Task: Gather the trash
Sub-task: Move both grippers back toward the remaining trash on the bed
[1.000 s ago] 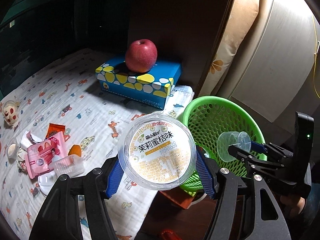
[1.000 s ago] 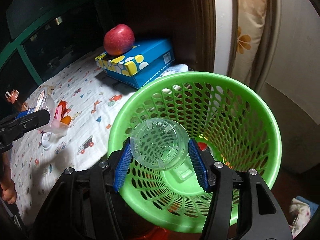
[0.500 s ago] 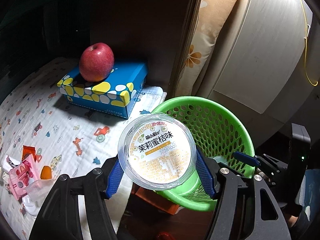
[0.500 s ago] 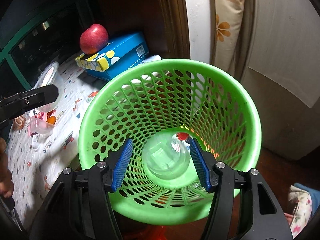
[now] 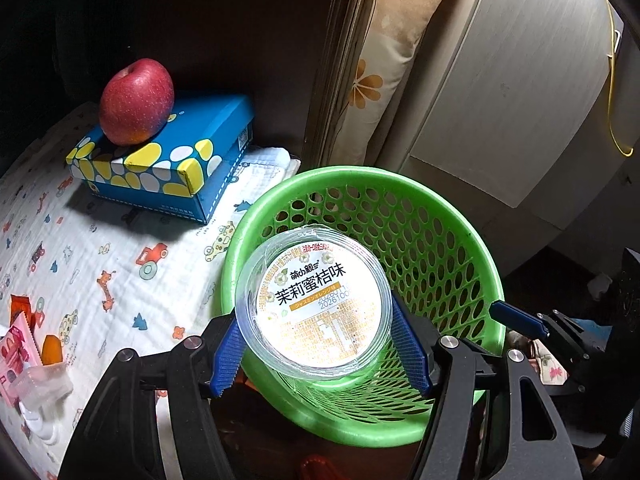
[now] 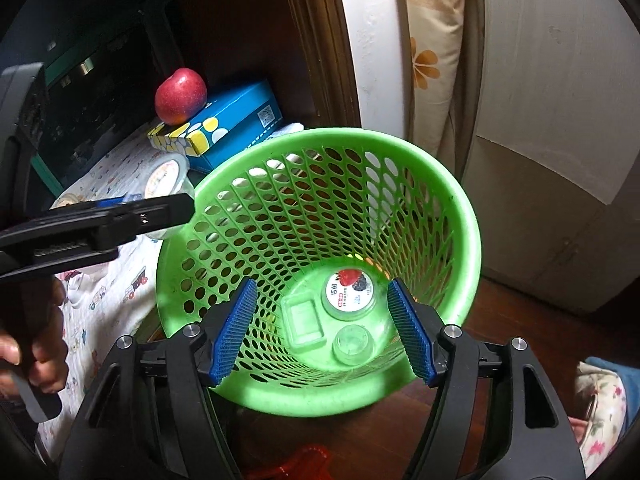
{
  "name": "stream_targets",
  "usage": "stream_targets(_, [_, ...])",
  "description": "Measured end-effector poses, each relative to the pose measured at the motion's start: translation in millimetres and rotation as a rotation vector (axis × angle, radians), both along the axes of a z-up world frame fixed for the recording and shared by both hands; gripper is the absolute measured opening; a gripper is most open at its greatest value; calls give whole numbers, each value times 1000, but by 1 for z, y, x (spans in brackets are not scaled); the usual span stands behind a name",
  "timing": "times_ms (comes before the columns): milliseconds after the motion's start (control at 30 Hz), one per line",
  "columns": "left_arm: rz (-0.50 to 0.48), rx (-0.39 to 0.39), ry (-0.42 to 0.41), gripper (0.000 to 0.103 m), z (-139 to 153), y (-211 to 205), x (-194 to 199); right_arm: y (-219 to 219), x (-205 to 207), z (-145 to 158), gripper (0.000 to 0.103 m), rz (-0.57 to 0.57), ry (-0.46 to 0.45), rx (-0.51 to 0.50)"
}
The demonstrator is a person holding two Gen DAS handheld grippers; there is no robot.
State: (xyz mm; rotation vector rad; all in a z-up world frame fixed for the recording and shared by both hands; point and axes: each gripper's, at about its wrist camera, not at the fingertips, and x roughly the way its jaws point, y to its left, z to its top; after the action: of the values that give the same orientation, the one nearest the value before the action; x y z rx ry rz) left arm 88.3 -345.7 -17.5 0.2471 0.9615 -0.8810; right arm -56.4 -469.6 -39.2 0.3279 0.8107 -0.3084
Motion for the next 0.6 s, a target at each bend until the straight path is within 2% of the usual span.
stream_targets(67, [-5, 2, 9, 63, -3, -3, 0, 0, -3, 1, 68, -3, 0, 2])
stream_targets(133, [-10, 0, 21, 67, -5, -4, -2, 1, -6, 1, 69, -6, -2, 3])
stream_targets(167, [-8, -3, 25, 73, -6, -3, -2, 1, -7, 1, 69, -7, -2, 5])
stream_targets(333, [-3, -17, 19, 75, -2, 6, -4, 6, -7, 3, 69, 2, -3, 5])
stream_targets(600, [109, -13, -17, 77, 6, 66, 3, 34, 6, 9, 74, 77, -24, 3])
